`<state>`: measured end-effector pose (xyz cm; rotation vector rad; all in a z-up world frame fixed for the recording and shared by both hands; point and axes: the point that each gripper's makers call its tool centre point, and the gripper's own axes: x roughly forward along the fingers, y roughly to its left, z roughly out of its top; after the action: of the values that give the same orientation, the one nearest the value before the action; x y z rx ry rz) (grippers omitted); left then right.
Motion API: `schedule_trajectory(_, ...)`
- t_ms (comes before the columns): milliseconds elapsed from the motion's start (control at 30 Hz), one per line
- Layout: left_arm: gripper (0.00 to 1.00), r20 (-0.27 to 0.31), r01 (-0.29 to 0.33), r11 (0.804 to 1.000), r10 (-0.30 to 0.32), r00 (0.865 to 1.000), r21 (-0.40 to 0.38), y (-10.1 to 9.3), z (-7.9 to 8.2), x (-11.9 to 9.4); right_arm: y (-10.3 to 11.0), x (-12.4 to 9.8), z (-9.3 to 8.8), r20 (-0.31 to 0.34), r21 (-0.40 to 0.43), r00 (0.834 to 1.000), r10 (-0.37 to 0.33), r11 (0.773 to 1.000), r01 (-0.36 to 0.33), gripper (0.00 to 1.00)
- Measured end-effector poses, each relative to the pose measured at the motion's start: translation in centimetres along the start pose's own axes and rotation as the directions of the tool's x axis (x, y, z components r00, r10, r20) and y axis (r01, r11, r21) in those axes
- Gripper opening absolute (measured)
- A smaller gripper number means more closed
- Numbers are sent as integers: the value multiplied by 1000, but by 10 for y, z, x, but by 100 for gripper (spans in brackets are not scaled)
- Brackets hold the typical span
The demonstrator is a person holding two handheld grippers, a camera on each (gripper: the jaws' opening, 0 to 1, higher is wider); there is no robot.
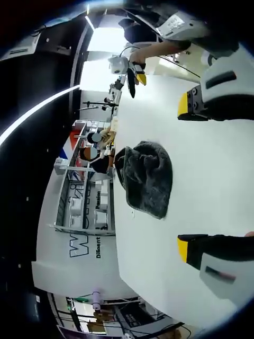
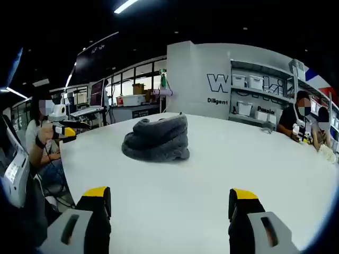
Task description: Fold the towel on the table until its edges align and the towel forms a compact rectangular stack.
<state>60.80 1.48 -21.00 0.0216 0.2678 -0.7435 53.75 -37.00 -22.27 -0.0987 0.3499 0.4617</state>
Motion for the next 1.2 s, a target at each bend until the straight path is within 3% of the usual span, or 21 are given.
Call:
schedule_trajectory(400,93,-4,3,1000,-3,1000,-8,2,-4,2,-1,-1,0,-2,3,1000,-6,1000,6,96)
schedule_trajectory(767,92,-33,-18,999,17,999,-32,14,-16,1,2,1,-1,0,10,1000,3,1000,-3,95)
schedule_trajectory(1000,91,-67,-31,999,28,997,-39,27,-24,11,1,-4,-3,2,16,1000,-3,1000,3,94)
schedule_trajectory(1200,89,-104,-27,999,24,994,-30,39,-25,33,-3,-10,-6,1,27,1000,-15,1000,15,94)
